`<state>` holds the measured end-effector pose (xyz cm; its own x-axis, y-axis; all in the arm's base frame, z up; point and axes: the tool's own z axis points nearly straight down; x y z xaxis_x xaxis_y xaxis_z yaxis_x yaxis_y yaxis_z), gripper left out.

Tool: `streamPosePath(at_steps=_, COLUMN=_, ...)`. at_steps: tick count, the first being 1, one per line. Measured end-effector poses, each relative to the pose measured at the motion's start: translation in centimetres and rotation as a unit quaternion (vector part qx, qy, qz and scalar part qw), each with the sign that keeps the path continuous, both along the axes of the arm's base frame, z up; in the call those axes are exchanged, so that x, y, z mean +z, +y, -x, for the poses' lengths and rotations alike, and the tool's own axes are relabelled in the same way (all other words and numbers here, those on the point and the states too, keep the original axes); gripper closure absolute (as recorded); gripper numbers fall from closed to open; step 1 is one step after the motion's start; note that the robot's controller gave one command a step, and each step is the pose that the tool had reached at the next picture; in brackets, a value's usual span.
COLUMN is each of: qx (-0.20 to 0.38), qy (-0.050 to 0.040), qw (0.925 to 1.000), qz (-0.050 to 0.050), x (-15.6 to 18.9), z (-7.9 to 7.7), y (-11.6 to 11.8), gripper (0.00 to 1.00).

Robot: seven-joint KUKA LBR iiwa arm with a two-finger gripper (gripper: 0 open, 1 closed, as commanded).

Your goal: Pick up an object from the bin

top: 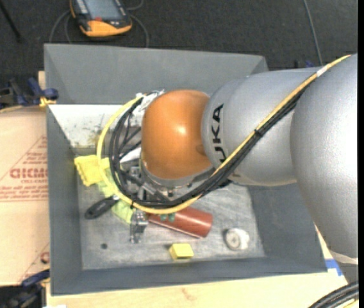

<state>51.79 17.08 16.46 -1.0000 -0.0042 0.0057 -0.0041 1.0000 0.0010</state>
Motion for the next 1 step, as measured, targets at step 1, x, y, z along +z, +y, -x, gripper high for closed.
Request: streamPosePath(at_steps=1, qx=-0.001, qy=-0.0016, qw=1.0000, qz=0.000, x=0.22, z=-0.06, y=-0.02, gripper=0.00)
